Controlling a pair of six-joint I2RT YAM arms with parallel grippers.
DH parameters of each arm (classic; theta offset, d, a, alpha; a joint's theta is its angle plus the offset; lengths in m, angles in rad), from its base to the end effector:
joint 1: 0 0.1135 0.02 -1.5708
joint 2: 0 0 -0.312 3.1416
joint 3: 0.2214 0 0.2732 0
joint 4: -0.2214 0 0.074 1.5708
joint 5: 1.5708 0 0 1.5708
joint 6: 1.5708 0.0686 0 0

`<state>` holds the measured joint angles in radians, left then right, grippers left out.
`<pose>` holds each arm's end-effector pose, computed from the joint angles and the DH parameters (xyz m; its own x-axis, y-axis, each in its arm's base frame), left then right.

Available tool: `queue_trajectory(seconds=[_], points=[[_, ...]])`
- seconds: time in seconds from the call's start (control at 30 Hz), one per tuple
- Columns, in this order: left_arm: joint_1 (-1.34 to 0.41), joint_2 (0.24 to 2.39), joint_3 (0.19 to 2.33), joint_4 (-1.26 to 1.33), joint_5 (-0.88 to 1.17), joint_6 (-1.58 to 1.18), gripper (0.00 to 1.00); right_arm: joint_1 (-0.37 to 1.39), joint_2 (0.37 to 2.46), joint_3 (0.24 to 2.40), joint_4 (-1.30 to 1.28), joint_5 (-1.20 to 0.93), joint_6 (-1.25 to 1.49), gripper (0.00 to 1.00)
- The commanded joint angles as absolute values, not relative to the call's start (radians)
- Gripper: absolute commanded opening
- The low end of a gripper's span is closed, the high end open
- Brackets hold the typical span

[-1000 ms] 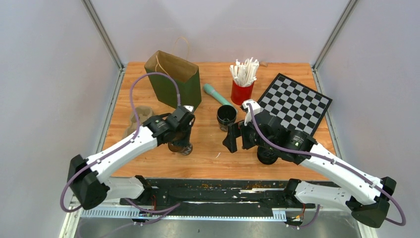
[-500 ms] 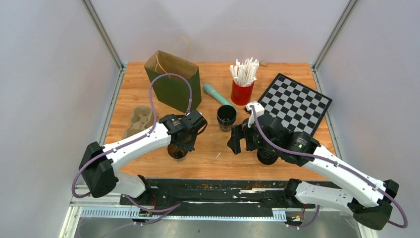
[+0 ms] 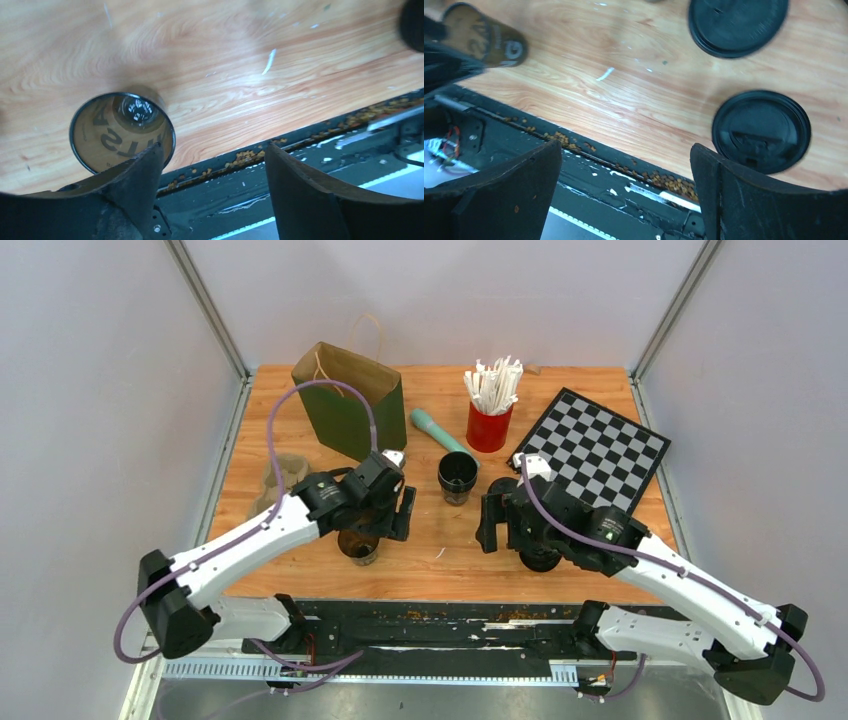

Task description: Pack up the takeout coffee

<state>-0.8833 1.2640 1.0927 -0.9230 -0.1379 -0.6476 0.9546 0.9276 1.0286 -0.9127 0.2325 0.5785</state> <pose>0.1747 -0.1978 0.2985 -0.8874 0.1391 -0.4395 0.2384 0.9545 -0.1793 0.1221 0.1450 0.3476 -0.7351 -0.1174 -0.6677 -0.3589 0.9029 0.2364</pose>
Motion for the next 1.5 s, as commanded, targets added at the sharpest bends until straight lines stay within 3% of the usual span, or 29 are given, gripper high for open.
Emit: queue_trajectory(seconds=[0.0,0.1,0.2,0.4,0.57,1.47], points=[[-0.885,1.154,1.190,-0.885,-0.157,-0.655,0.87,0.957,0.947,1.084,-1.101,0.395,0.744,1.00],[-0.885,1.079,1.193,-0.864,-0.157,-0.641,0.99,0.951,0.959,1.074,-1.181,0.464,0.804,1.00],[-0.885,0.982,1.178,-0.873,-0.196,-0.627,1.00,0.925,0.971,1.074,-1.247,0.507,0.809,0.97],[-0.885,0.792,1.015,-0.791,-0.301,-0.619,1.00,0.726,0.951,1.014,-1.199,0.498,0.709,0.61],[-0.885,0.722,0.951,-0.768,-0.269,-0.619,1.00,0.548,0.977,0.946,-1.113,0.427,0.613,0.45],[-0.885,0.686,0.942,-0.802,-0.239,-0.601,1.00,0.439,1.169,0.901,-1.032,0.412,0.555,0.27]])
